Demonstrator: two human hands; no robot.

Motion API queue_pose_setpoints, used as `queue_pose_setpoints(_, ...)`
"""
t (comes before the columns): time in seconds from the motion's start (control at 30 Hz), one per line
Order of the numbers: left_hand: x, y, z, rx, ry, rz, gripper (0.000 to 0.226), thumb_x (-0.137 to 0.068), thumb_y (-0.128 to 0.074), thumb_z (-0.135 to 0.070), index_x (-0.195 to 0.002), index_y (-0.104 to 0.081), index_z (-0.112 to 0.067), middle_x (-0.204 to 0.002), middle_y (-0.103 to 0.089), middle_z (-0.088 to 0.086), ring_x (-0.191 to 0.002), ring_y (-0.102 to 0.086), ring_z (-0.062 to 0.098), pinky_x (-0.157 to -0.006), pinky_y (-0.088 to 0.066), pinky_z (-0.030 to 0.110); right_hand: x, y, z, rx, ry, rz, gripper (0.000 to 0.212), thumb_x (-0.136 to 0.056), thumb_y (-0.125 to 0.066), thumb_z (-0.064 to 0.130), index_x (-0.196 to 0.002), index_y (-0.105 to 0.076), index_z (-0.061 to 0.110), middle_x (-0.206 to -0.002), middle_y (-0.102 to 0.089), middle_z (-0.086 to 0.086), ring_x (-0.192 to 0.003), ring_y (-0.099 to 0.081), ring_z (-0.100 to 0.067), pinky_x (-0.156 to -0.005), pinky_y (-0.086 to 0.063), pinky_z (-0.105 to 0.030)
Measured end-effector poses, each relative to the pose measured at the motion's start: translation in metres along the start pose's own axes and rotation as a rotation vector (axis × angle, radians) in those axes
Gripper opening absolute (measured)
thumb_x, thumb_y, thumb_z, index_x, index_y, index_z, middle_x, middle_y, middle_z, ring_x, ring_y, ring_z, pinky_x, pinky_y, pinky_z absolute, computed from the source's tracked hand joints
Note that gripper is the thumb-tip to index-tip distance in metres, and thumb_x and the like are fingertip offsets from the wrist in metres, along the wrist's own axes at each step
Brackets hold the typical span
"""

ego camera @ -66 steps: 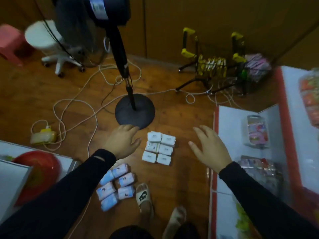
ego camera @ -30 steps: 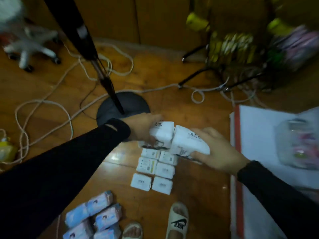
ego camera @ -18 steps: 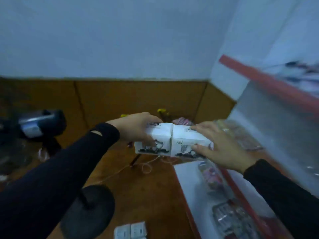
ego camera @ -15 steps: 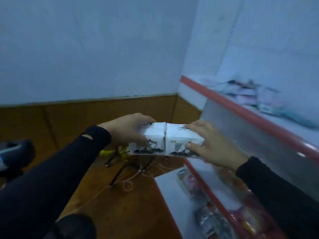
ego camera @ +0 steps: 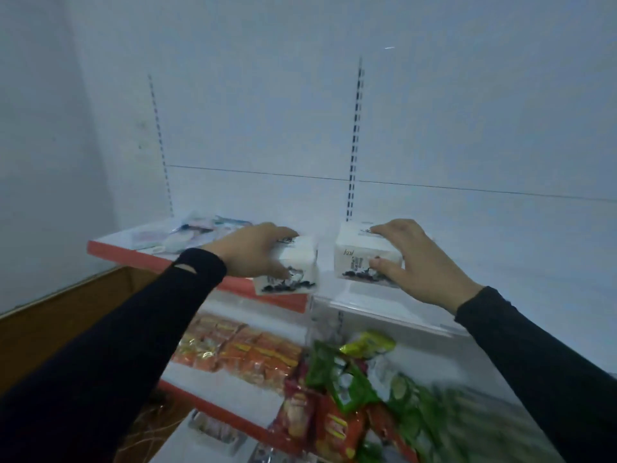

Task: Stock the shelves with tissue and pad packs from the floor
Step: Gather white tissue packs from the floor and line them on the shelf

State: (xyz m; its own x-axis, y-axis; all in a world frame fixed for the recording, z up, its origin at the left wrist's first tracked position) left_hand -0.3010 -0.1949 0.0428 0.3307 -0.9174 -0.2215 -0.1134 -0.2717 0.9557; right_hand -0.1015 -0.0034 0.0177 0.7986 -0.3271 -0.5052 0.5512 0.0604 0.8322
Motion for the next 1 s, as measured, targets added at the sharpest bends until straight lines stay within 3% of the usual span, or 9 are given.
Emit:
queue_pose_setpoints(0.17,-0.084,-0.054,-0.052,-0.057,-0.076,0.077,0.077,-0.081,-0.070,-0.039,-0.147,-0.030,-0.028,-0.141,-0.043,0.003,-0.128,-0.041,0.023,-0.104,-0.033,0.034,0.020,0.007,-0.084,-0.006,-0.192,0.025,0.056,-0.092,-0.057,0.041,-0.143,-0.039,0.024,-0.142,-0.031,-0.001,-0.129,-0.038,-0.018,-0.107,-0.030,-0.026)
queue_pose_setpoints(0.33,-0.130,-0.086,-0.064,-0.082,-0.094,0.092,0.073,-0.085,-0.061,-0.031,-0.149,-0.024,-0.030,-0.150,-0.031,0.000,-0.136,-0.024,0.025,-0.110,-0.028,0.042,0.025,-0.016,-0.134,0.044,-0.221,0.106,0.055,-0.096,-0.048,0.042,-0.146,-0.033,0.028,-0.156,-0.019,-0.002,-0.139,-0.028,-0.024,-0.113,-0.024,-0.028)
queue_pose_setpoints(0.43,-0.144,-0.093,-0.058,-0.092,-0.105,0.134,0.074,-0.086,-0.063,-0.031,-0.148,-0.023,-0.033,-0.152,-0.025,-0.002,-0.138,-0.020,0.023,-0.110,-0.025,0.040,0.021,-0.013,-0.139,0.160,-0.209,0.081,0.061,-0.093,-0.048,0.049,-0.148,-0.028,0.031,-0.157,-0.017,-0.001,-0.134,-0.037,-0.024,-0.106,-0.032,-0.028)
queue_pose_setpoints(0.57,-0.158,-0.098,-0.057,-0.101,-0.163,0.097,0.070,-0.086,-0.063,-0.025,-0.147,-0.029,-0.031,-0.148,-0.032,-0.003,-0.134,-0.027,0.020,-0.108,-0.029,0.037,0.012,-0.013,-0.131,0.242,-0.230,0.146,0.073,-0.087,-0.058,0.052,-0.149,-0.026,0.030,-0.153,-0.019,-0.001,-0.113,-0.055,-0.023,-0.089,-0.046,-0.030)
queue_pose_setpoints(0.77,-0.177,-0.113,-0.047,-0.052,-0.246,-0.037,0.066,-0.086,-0.063,-0.018,-0.146,-0.034,-0.025,-0.145,-0.037,0.000,-0.133,-0.028,0.022,-0.106,-0.032,0.034,-0.006,-0.030,-0.134,0.164,-0.274,0.081,0.069,-0.089,-0.063,0.035,-0.148,-0.029,0.025,-0.153,-0.019,-0.003,-0.112,-0.054,-0.021,-0.094,-0.042,-0.027)
queue_pose_setpoints(1.0,-0.208,-0.132,-0.030,-0.085,-0.274,-0.101,0.064,-0.090,-0.055,-0.016,-0.148,-0.028,-0.022,-0.146,-0.035,0.007,-0.134,-0.025,0.028,-0.109,-0.031,0.038,-0.034,-0.056,-0.144,0.079,-0.383,0.044,0.066,-0.092,-0.060,0.026,-0.149,-0.025,0.023,-0.154,-0.013,-0.008,-0.131,-0.037,-0.026,-0.107,-0.032,-0.027)
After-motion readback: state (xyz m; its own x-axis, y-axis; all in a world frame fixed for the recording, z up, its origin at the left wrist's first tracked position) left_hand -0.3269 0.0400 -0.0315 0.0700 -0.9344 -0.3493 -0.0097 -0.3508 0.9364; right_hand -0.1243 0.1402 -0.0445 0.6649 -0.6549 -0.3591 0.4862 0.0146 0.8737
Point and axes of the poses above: each hand's wrist, its own x-axis away from the middle knuckle, its own y-axis out of the back of the hand, z = x × y, the point moved 3 cm from there along -x, towards the middle knuckle
